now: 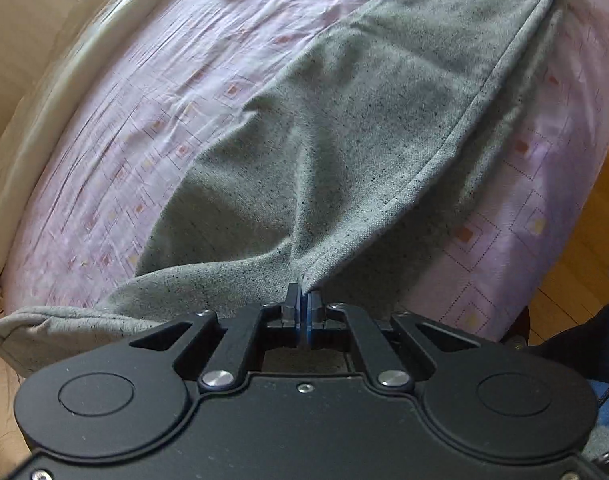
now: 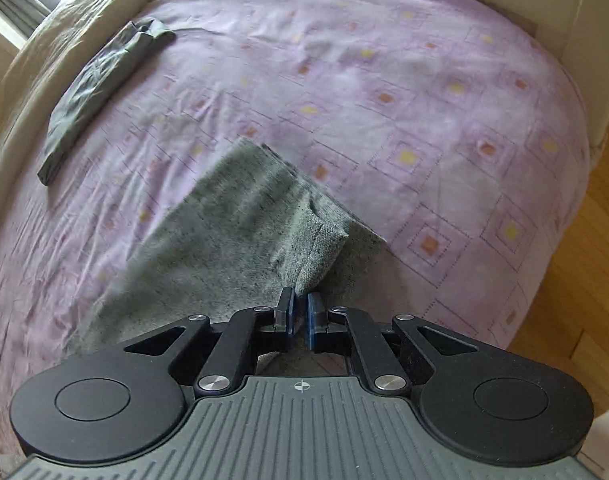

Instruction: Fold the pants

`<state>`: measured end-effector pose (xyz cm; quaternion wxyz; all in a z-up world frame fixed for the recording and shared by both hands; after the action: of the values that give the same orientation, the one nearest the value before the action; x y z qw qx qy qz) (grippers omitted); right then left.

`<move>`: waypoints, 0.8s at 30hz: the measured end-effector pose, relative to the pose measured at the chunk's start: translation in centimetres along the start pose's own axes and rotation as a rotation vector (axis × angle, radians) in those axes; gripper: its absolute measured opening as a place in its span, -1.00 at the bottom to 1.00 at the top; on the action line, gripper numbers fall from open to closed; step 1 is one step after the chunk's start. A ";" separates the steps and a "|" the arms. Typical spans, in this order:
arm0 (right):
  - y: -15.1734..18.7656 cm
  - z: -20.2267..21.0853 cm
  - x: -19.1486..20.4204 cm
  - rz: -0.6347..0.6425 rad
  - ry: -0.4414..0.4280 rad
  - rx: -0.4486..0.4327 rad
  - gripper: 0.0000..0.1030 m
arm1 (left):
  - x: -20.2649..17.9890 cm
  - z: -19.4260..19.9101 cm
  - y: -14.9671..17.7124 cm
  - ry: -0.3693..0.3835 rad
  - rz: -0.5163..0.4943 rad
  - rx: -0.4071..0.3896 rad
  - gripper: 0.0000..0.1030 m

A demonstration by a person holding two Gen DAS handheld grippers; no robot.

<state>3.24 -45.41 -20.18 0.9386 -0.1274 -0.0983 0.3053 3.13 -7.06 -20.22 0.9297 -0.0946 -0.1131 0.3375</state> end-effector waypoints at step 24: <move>-0.1 2.0 -1.3 0.048 0.043 -0.044 -0.78 | 1.3 -0.1 0.6 0.072 0.240 0.060 -0.58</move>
<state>1.71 -45.88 -18.41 0.9299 -0.1567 -0.0817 0.3226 3.72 -5.79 -20.25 0.8886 -0.0916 -0.0574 0.4458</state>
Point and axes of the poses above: each gripper's, at about its wrist camera, not at the fingertips, and z roughly against the way its jaws point, x to its left, y to its underside, the point moved 2 cm from there along -z, roughly the way its jaws point, and after that the axes turned 12 degrees about y, right-handed, at the moved point
